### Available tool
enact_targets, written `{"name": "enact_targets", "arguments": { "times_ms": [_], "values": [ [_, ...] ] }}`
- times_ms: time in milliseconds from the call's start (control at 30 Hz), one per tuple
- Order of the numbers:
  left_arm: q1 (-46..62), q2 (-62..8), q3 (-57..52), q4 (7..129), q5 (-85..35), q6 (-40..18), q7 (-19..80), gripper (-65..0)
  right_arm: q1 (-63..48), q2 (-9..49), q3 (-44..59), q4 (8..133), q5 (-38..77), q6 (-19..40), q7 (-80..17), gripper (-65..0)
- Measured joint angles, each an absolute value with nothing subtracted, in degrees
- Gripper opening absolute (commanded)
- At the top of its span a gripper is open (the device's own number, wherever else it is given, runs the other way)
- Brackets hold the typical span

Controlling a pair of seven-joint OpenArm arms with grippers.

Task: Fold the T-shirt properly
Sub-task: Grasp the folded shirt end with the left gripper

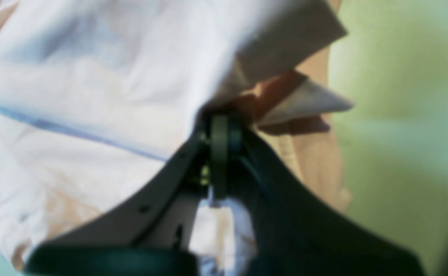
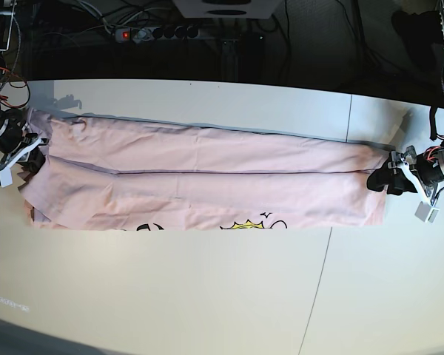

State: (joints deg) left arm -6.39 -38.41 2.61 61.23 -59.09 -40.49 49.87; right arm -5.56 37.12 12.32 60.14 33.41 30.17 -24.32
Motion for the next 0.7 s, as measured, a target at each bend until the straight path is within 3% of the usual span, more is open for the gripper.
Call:
{"name": "enact_targets", "arguments": {
  "times_ms": [600, 633, 700],
  "values": [
    [-7.46, -36.36, 7.75, 61.89, -62.33, -40.47, 52.62, -20.2, -5.54, 37.12, 12.32, 60.14, 33.41, 30.20, -24.71, -65.0],
    [-7.46, -36.36, 7.81, 61.89, -62.33, -40.47, 52.36, -21.9, -5.56, 37.12, 12.32, 60.14, 33.41, 30.17, -24.71, -65.0],
    [-7.44, -36.36, 7.88, 61.87, -61.41, -40.51, 51.46, -36.2, -5.54, 37.12, 12.32, 60.14, 33.39, 30.17, -24.71, -65.0]
  ]
}}
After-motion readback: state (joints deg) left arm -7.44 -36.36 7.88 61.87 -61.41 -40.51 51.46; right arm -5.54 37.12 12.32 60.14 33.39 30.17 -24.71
